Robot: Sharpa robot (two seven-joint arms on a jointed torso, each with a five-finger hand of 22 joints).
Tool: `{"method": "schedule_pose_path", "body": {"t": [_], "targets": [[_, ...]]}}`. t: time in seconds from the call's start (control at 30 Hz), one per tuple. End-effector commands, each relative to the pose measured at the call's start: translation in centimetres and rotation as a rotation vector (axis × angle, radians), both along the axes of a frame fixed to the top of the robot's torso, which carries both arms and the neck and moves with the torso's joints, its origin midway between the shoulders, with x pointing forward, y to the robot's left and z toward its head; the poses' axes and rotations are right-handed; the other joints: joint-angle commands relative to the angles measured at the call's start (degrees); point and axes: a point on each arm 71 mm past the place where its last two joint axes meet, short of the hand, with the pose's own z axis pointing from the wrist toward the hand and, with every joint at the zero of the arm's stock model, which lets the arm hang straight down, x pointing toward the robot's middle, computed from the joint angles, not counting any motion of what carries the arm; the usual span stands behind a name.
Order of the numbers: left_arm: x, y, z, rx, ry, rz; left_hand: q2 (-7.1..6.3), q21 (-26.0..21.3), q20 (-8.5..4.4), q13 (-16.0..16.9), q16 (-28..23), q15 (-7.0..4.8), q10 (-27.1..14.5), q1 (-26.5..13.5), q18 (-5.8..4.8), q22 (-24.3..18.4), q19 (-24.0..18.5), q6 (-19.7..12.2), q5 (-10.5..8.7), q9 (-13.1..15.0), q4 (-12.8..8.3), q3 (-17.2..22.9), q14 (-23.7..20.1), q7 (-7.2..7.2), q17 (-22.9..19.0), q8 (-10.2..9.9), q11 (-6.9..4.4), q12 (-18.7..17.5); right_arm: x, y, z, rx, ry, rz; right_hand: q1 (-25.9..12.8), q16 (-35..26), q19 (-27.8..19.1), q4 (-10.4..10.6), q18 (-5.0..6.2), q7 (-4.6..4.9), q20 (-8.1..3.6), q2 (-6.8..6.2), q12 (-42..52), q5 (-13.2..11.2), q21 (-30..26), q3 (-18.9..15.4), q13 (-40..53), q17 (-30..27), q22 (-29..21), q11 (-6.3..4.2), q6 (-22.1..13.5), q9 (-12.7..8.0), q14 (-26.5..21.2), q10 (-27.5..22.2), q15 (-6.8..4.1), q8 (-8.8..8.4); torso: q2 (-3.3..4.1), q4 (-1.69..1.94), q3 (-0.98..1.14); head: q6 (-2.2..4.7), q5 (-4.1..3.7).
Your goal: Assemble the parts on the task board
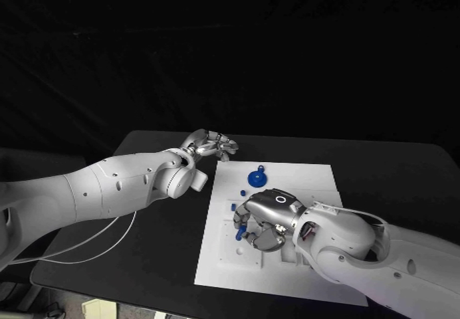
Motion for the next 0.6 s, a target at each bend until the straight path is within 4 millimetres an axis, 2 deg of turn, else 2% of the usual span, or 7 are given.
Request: {"method": "schedule_pose_path", "body": {"t": [0.03,0.6], "targets": [[0.0,-0.3,0.1,-0.012,0.000,-0.016,0.58,-0.21,-0.07,-0.08,-0.27,0.03,0.17,-0.12,0.95,0.09,0.35,-0.42,0.21,-0.09,-0.26,-0.02,0.36,-0.10,0.10,0.18,0.09,-0.32,-0.3,0.3,-0.7,-0.020,-0.013,0.030,-0.18,0.08,-0.06,-0.24,5.80,0.08,-0.52,0.69,0.30,-0.03,0.20,0.12,0.13,-0.08,1.05,-0.15,0.38,0.80,-0.20,1.64,-0.72,0.20,0.02,0.01,0.00,-0.16,0.27],[0.0,-0.4,0.1,-0.012,0.001,-0.018,0.60,-0.23,-0.07,-0.08,-0.34,0.03,0.17,-0.13,0.94,0.11,0.35,-0.43,0.21,-0.10,-0.28,-0.02,0.37,-0.10,0.19,0.19,0.09,-0.32,-1.1,0.7,-2.7,-0.063,0.031,0.052,-0.41,0.06,-0.10,-0.73,5.80,0.09,-0.56,0.94,0.26,-0.02,0.22,0.01,0.28,-0.08,1.05,-0.14,0.34,0.92,-0.20,1.61,-0.72,0.22,0.01,-0.16,0.15,-0.87,0.85]]}}
